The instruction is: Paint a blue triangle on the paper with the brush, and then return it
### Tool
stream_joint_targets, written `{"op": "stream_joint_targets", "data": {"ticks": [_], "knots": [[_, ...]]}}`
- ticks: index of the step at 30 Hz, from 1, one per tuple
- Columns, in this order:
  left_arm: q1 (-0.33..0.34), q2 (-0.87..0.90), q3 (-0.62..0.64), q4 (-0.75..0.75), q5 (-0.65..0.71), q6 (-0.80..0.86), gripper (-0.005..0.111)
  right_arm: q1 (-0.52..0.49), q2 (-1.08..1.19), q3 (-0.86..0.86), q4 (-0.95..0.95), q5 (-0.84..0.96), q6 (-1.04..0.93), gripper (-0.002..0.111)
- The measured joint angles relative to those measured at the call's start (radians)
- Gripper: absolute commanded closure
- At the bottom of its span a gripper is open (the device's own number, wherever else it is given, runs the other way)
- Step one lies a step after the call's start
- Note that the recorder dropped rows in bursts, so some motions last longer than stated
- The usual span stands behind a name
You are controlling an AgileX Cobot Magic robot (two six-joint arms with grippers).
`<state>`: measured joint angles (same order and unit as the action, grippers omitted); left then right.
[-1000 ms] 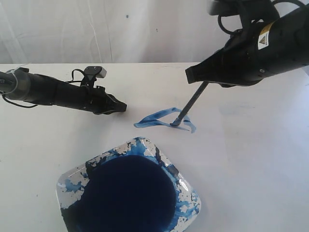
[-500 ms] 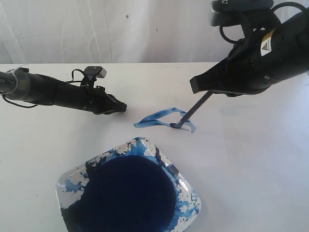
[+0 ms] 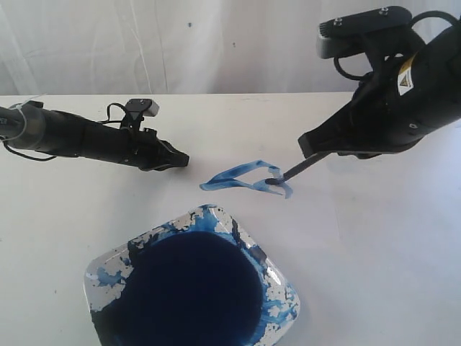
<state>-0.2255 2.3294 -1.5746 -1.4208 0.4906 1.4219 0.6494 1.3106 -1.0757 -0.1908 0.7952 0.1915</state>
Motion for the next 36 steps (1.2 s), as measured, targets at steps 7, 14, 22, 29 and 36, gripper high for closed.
{"op": "stream_joint_targets", "data": {"ticks": [7, 14, 22, 29, 36], "knots": [[0.000, 0.000, 0.000, 0.000, 0.000, 0.000, 0.107, 0.000, -0.067, 0.000, -0.005, 0.028, 0.000, 0.108], [0.000, 0.000, 0.000, 0.000, 0.000, 0.000, 0.107, 0.000, -0.120, 0.000, -0.002, 0.026, 0.000, 0.108], [0.000, 0.000, 0.000, 0.000, 0.000, 0.000, 0.107, 0.000, -0.106, 0.004, 0.077, -0.039, 0.000, 0.108], [0.000, 0.000, 0.000, 0.000, 0.000, 0.000, 0.107, 0.000, -0.032, 0.015, 0.108, -0.087, 0.000, 0.108], [0.000, 0.000, 0.000, 0.000, 0.000, 0.000, 0.107, 0.000, 0.005, 0.015, 0.153, -0.126, -0.005, 0.108]]}}
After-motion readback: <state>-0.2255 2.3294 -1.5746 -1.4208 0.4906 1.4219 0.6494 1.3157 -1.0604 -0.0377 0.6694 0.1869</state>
